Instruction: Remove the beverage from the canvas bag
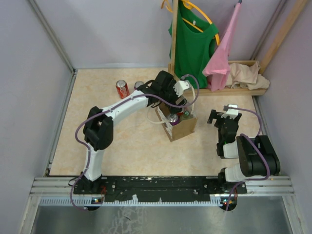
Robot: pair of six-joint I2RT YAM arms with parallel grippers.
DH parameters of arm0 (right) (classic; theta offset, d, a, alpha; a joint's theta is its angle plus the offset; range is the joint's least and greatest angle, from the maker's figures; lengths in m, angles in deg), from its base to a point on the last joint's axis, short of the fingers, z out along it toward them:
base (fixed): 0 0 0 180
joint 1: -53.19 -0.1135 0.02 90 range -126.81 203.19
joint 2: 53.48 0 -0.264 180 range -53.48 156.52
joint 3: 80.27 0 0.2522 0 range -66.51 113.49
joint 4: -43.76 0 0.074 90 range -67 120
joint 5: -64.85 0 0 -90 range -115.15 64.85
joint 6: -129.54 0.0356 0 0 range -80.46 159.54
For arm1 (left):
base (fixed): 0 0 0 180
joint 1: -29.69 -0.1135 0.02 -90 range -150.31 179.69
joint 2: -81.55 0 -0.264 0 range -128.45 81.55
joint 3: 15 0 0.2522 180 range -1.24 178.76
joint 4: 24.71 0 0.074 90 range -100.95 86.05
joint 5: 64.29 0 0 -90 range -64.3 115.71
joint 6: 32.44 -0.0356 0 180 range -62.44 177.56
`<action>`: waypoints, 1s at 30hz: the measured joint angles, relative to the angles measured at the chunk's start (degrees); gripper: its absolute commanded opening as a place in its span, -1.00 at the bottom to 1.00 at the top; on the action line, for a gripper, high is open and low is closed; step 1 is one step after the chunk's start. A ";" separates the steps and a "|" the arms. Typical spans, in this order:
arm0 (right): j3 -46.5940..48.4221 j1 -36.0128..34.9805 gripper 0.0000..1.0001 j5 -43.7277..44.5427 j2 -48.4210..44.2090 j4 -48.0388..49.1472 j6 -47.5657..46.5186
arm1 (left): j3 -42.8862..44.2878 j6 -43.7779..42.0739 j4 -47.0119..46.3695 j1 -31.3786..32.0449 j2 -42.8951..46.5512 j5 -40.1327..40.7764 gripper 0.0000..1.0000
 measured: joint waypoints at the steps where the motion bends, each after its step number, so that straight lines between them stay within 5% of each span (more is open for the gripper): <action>1: 0.00 0.00 0.98 0.00 0.00 0.00 0.00 | 0.04 -0.02 0.17 0.09 0.00 0.22 1.00; 30: 0.00 0.00 0.98 0.00 0.00 0.00 -0.02 | 0.20 0.61 0.74 2.32 1.62 8.59 1.00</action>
